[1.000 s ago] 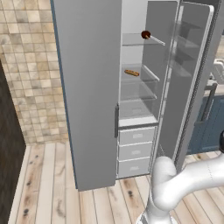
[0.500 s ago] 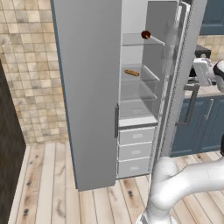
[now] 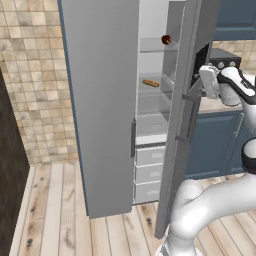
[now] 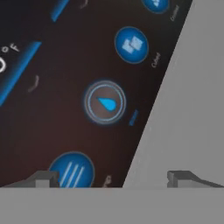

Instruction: Pick up the frozen steak from the freezer, place it on any shelf in the fridge, and close the fridge and freezer doors when done.

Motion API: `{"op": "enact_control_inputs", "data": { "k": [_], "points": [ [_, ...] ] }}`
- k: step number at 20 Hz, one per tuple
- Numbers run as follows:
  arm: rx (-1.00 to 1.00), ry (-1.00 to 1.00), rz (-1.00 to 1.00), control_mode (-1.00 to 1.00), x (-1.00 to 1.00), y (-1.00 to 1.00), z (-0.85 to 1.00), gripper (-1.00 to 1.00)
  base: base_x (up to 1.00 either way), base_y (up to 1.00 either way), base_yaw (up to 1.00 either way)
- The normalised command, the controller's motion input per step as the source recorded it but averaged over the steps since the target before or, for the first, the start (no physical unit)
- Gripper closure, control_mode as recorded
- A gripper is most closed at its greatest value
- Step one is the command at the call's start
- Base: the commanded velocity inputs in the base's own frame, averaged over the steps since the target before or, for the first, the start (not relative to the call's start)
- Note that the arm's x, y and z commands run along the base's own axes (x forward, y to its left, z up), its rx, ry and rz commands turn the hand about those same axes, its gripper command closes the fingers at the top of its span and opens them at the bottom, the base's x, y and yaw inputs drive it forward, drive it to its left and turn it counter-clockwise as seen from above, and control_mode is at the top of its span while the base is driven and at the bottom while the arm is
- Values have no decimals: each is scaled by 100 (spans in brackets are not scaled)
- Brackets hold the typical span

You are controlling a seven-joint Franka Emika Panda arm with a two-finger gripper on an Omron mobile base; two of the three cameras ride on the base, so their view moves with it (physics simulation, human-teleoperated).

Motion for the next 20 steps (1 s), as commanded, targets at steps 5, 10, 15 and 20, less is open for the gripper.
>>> {"op": "enact_control_inputs", "data": {
  "k": [5,10,15,20],
  "points": [
    [1,0,-8,-100,43,40,0,-100,0,0,0],
    [0,0,-10,-100,45,45,0,-100,0,0,0],
    [0,1,-9,-100,56,32,0,-100,0,0,0],
    [-2,4,-6,-100,50,23,0,-100,0,0,0]
  ]
}}
